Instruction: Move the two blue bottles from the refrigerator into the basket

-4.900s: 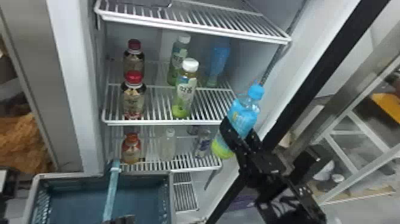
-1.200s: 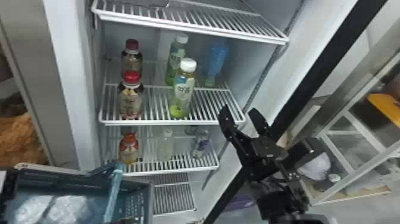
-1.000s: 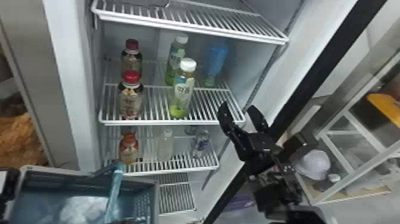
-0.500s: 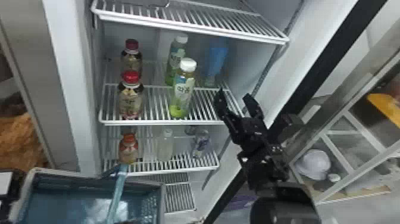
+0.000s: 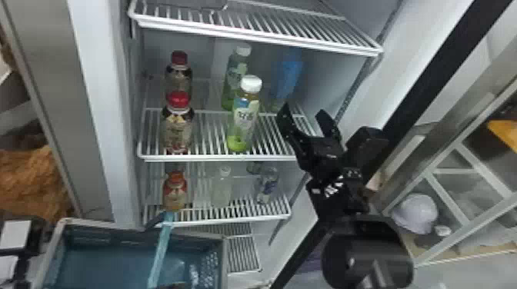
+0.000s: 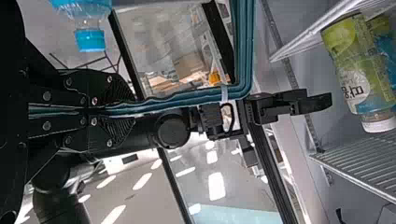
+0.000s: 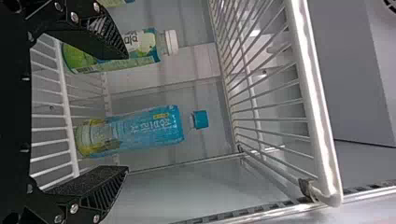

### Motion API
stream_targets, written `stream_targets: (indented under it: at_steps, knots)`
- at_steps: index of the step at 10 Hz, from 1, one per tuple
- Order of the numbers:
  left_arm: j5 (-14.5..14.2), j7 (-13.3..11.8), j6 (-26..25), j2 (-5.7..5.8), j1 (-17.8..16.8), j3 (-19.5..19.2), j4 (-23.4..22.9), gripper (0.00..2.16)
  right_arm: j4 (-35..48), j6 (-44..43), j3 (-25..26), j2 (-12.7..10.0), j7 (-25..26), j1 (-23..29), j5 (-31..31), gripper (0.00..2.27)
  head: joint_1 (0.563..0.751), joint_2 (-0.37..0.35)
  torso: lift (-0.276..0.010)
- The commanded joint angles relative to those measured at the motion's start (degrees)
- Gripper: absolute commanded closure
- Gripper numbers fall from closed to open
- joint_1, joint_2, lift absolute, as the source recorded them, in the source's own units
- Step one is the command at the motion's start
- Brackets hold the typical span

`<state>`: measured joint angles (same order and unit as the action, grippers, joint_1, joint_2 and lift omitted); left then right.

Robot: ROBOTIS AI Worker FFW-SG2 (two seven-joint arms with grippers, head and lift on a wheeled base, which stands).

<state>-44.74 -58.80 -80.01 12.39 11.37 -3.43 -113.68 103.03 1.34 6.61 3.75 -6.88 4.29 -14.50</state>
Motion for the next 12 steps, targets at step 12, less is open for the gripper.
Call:
stream_targets:
  at_steps: [12]
  knots:
    - [-0.2,0.2,0.0,0.27,-1.4,1.1,2.1,1.2,-15.8,4.4,0.2,0.4,1.3,-15.5,3.9,0.18,0.695,-0.311,0.0]
